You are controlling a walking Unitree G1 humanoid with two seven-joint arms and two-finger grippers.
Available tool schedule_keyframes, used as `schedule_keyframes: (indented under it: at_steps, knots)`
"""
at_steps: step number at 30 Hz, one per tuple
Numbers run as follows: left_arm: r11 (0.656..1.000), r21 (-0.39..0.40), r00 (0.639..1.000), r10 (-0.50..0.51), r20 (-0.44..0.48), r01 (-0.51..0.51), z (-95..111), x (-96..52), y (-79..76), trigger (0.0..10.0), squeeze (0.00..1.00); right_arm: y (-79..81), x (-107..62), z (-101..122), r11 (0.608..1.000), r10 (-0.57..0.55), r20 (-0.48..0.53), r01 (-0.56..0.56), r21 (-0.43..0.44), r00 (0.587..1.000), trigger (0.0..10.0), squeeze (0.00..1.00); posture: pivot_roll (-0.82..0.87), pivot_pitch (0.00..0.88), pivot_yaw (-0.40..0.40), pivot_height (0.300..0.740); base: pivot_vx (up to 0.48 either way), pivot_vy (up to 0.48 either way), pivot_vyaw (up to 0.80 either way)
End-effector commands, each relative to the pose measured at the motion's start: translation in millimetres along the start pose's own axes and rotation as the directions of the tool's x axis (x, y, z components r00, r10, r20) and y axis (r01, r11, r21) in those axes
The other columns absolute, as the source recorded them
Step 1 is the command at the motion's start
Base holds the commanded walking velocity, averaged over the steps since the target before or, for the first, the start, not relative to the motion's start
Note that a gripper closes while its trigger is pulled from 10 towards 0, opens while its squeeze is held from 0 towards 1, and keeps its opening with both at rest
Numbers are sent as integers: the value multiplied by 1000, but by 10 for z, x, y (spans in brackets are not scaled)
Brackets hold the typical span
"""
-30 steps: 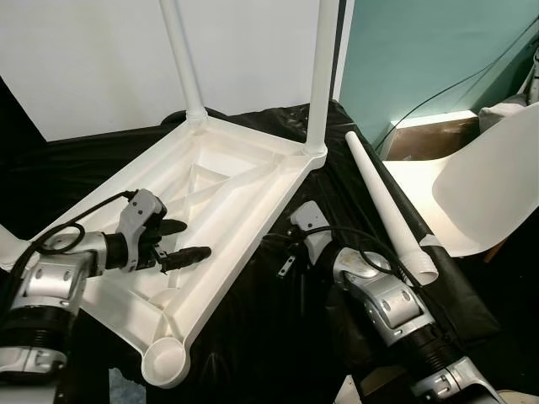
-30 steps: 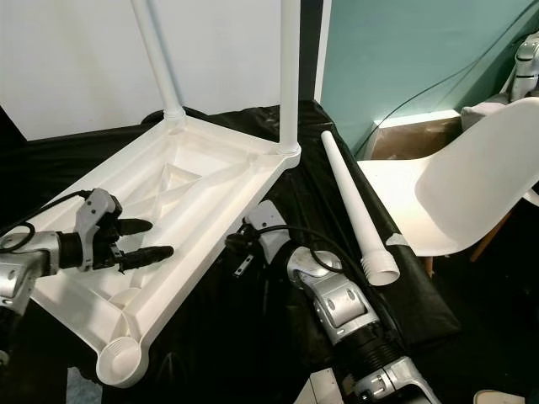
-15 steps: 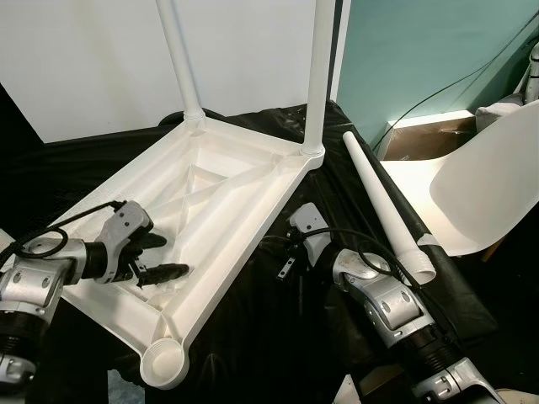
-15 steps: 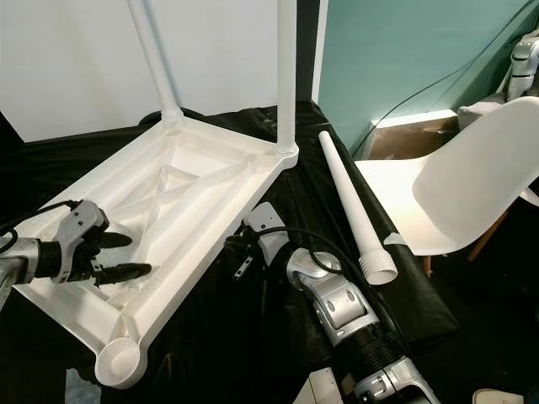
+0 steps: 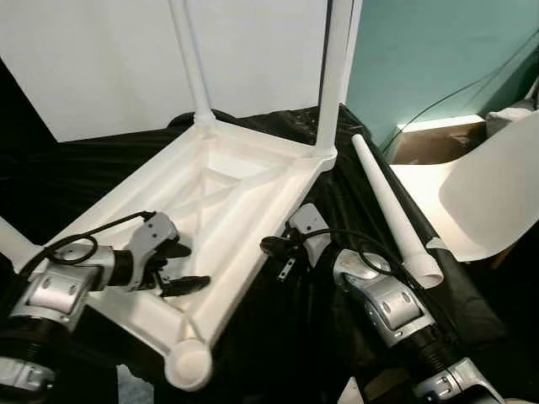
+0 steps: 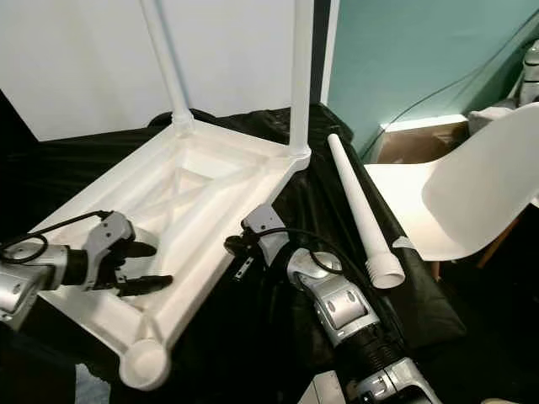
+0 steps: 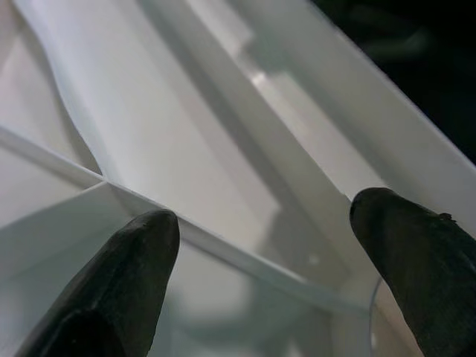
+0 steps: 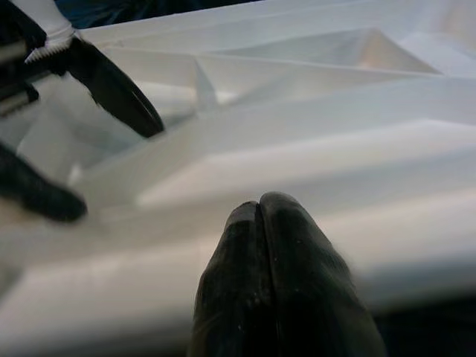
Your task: Building children table
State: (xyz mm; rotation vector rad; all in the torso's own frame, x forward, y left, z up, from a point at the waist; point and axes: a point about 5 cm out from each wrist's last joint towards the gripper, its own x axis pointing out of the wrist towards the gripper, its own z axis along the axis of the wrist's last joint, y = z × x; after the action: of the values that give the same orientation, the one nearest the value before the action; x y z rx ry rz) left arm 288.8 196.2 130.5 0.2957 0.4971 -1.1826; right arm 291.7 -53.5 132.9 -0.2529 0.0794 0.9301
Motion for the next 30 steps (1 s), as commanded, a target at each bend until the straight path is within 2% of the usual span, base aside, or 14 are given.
schedule_keyframes:
  at_steps: [1, 7, 9, 10, 13, 15, 16, 17, 19, 20, 21, 23, 28, 30]
  knots:
    - [971, -10, 971, -238, 2, 238, -34, 206, -221, 10000, 0, 39, 10, -35, 1000, 13, -8, -13, 0, 1000, 10000, 0, 23, 0, 22, 740, 0, 0, 0]
    - [982, -4, 981, -188, 50, 188, 8, 282, -174, 10000, 0, 41, 10, -37, 1000, 12, -11, -12, 1, 1000, 10000, 0, 18, 0, 25, 740, 0, 0, 0]
    - [995, 24, 992, -103, 68, 101, 31, 290, -86, 10000, 0, 12, 7, -30, 1000, -20, -12, 20, -12, 1000, 10000, 0, 16, 0, 26, 740, 0, 0, 0]
    - [995, 24, 992, -103, 68, 101, 31, 290, -86, 10000, 0, 12, 7, -30, 1000, -20, -12, 20, -12, 1000, 10000, 0, 16, 0, 26, 740, 0, 0, 0]
    - [997, 67, 992, 36, 122, -45, 123, 178, 88, 10000, 0, -147, -5, 40, 986, -165, 16, 165, -17, 986, 10000, 0, 11, 0, 30, 740, 0, 0, 0]
    - [995, 74, 989, 60, 139, -70, 153, 145, 120, 10000, 0, -190, -12, 60, 979, -203, 24, 203, -19, 979, 10000, 0, 11, 0, 30, 740, 0, 0, 0]
    - [993, 81, 985, 77, 152, -90, 188, 94, 146, 10000, 0, -258, -24, 81, 965, -261, 30, 261, -27, 965, 10000, 0, 8, 0, 32, 740, 0, 0, 0]
    - [993, 81, 985, 77, 152, -90, 188, 94, 146, 10000, 0, -258, -24, 81, 965, -261, 30, 261, -27, 965, 10000, 0, 8, 0, 32, 740, 0, 0, 0]
    - [992, 87, 982, 76, 175, -92, 255, -80, 161, 10000, 0, -450, -104, 89, 907, -421, 25, 422, -16, 907, 10000, 0, 6, 0, 31, 740, 0, 0, 0]
    - [992, 87, 982, 76, 175, -92, 255, -80, 161, 10000, 0, -450, -104, 89, 907, -421, 25, 422, -16, 907, 10000, 0, 6, 0, 31, 740, 0, 0, 0]
    - [994, 82, 982, 53, 180, -69, 269, -182, 142, 10000, 0, -534, -168, 66, 867, -498, 12, 499, -12, 867, 10000, 0, 5, 0, 31, 740, 0, 0, 0]
    - [997, 73, 986, -13, 166, 1, 244, -312, 71, 10000, 0, -598, -253, 17, 824, -567, -14, 567, -12, 823, 10000, 0, 5, 0, 31, 740, 0, 0, 0]
    - [991, 68, 991, -117, 68, 113, 85, -469, -82, 10000, 0, -612, -344, -66, 788, -616, -64, 615, -35, 785, 10000, 0, 2, 0, 26, 740, 0, 0, 0]
    - [991, 59, 991, -126, 49, 123, 45, -508, -92, 10000, 0, -618, -345, -92, 782, -623, -78, 622, -38, 779, 10000, 0, 0, 0, 25, 740, 0, 0, 0]
